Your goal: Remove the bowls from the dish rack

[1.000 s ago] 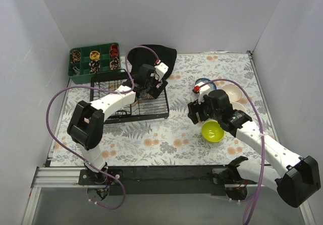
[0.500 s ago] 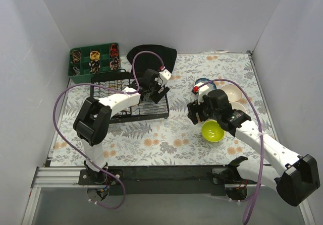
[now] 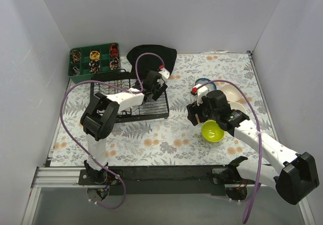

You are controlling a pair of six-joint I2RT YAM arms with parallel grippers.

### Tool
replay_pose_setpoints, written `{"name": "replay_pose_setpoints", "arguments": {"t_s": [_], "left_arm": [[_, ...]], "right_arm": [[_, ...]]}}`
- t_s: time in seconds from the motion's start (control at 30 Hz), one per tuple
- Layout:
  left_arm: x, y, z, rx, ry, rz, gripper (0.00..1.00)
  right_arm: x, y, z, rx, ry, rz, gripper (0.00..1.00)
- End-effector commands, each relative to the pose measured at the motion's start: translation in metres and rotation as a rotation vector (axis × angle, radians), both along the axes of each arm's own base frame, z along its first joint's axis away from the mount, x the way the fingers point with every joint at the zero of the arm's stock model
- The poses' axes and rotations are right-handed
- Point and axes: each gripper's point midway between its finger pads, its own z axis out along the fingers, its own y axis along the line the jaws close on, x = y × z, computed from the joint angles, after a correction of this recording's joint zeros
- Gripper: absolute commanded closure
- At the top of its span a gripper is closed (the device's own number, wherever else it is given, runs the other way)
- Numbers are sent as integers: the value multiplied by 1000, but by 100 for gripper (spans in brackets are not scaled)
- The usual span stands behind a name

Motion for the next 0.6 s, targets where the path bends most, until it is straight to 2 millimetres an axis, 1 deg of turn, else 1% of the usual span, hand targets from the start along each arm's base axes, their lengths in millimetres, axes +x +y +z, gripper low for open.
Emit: {"name": "replay_pose_setpoints", "arguments": {"t_s": [0.0, 0.07, 0.1, 0.17, 0.2, 0.23, 0.27, 0.3, 0.37, 0.43, 0.47, 0.57], "left_arm": [[19, -3, 43, -44, -126, 41, 10], [21, -6, 53, -71, -156, 39, 9], [20, -5, 53, -71, -152, 37, 8], [15, -5, 54, -73, -145, 28, 7], [13, -4, 62, -76, -156, 16, 5], [10, -6, 62, -83, -149, -5, 5], [6, -5, 59, -78, -137, -20, 4], [3, -4, 65, -75, -144, -37, 3], [-5, -6, 59, -69, -124, -76, 2], [-7, -4, 59, -47, -126, -102, 2], [-10, -3, 53, -29, -115, -113, 2], [-12, -1, 43, 13, -98, -143, 2]], "right_arm": [[3, 5, 4, 21, -20, 19, 21], [2, 5, 3, 19, -17, 19, 21], [2, 6, 3, 21, -16, 22, 21], [1, 6, 2, 22, -12, 25, 21], [1, 7, 2, 24, -10, 30, 21], [1, 7, 2, 23, -9, 28, 21], [1, 7, 1, 23, -7, 29, 21], [1, 8, 2, 26, -9, 33, 21], [1, 8, 1, 25, -3, 34, 21], [0, 10, 0, 28, 3, 41, 21], [0, 10, 0, 29, 4, 42, 21], [0, 11, -1, 28, 9, 48, 21]]}}
